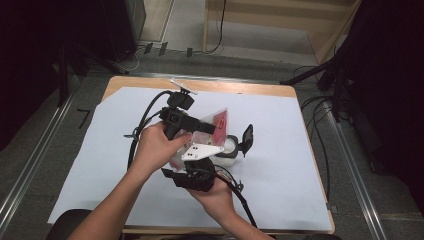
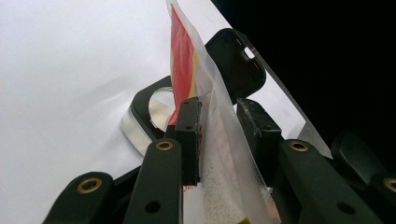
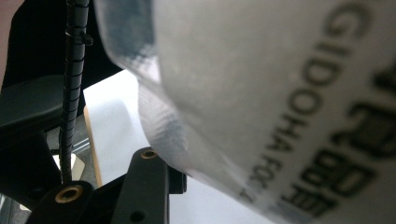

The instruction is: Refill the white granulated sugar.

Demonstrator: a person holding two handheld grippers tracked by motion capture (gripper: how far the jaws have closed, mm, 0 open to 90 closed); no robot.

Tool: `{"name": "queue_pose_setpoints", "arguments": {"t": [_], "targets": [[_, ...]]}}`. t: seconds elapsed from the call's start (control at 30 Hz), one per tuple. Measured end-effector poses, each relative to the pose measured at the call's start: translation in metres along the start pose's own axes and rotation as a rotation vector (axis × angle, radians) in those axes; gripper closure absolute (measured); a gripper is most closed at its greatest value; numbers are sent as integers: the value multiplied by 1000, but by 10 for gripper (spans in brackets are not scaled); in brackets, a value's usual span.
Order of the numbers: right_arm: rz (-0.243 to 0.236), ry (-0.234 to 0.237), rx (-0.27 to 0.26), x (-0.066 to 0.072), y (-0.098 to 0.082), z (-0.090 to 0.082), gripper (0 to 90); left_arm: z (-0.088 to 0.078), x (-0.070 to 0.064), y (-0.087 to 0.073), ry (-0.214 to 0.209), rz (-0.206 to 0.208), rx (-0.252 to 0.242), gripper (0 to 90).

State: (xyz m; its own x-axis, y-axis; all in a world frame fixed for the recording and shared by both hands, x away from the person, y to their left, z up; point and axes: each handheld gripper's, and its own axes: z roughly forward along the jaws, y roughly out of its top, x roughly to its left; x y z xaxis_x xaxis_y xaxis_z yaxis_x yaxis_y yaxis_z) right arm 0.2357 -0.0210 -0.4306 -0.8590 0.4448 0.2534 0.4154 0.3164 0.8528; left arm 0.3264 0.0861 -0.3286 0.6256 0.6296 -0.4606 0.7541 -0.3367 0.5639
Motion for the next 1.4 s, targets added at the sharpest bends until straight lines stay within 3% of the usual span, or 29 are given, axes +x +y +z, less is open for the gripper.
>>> {"name": "queue_pose_setpoints", "arguments": {"t": [1.4], "targets": [[2, 0, 19, -2, 3, -2, 656, 1, 12, 1, -42, -66, -15, 705]]}}
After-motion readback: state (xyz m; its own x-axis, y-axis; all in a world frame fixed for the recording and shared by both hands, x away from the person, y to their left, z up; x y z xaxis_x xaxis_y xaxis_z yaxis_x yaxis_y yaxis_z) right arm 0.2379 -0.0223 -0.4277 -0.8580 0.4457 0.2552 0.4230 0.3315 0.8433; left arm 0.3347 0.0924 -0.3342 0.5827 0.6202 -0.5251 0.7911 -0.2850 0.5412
